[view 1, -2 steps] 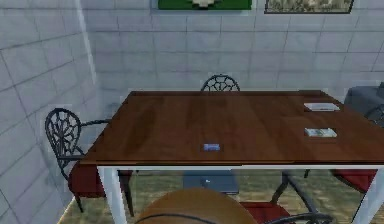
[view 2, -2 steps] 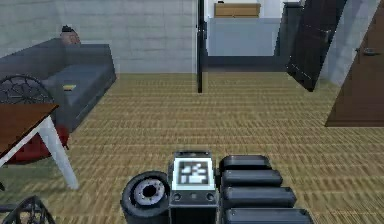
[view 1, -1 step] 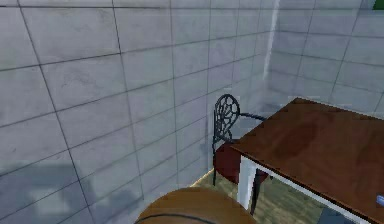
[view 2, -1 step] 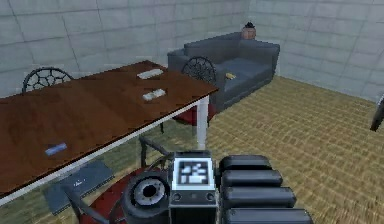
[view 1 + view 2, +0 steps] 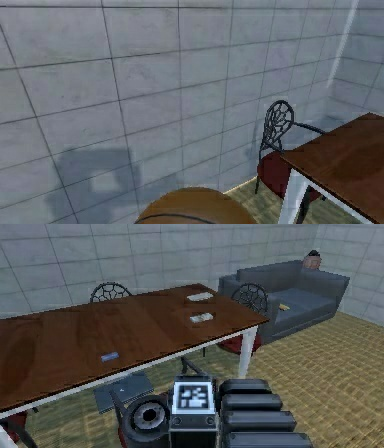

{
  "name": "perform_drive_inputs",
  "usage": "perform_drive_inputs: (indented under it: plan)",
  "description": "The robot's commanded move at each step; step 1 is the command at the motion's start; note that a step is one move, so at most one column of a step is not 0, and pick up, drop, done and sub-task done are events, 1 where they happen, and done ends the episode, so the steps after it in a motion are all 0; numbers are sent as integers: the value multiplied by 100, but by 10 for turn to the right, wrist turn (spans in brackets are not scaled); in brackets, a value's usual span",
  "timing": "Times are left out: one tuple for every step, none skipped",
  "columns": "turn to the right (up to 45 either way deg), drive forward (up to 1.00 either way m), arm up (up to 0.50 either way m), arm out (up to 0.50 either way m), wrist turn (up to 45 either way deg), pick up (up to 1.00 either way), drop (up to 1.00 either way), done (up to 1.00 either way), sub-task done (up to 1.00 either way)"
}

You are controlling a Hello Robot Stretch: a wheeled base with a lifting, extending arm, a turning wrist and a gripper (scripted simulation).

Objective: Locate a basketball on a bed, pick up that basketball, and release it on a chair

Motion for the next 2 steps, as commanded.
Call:
perform_drive_inputs:
  plan:
    - [0, 0, 0, 48, 0, 0, 0, 0, 0]
    - [0, 0, 0, 0, 450, 0, 0, 0, 0]
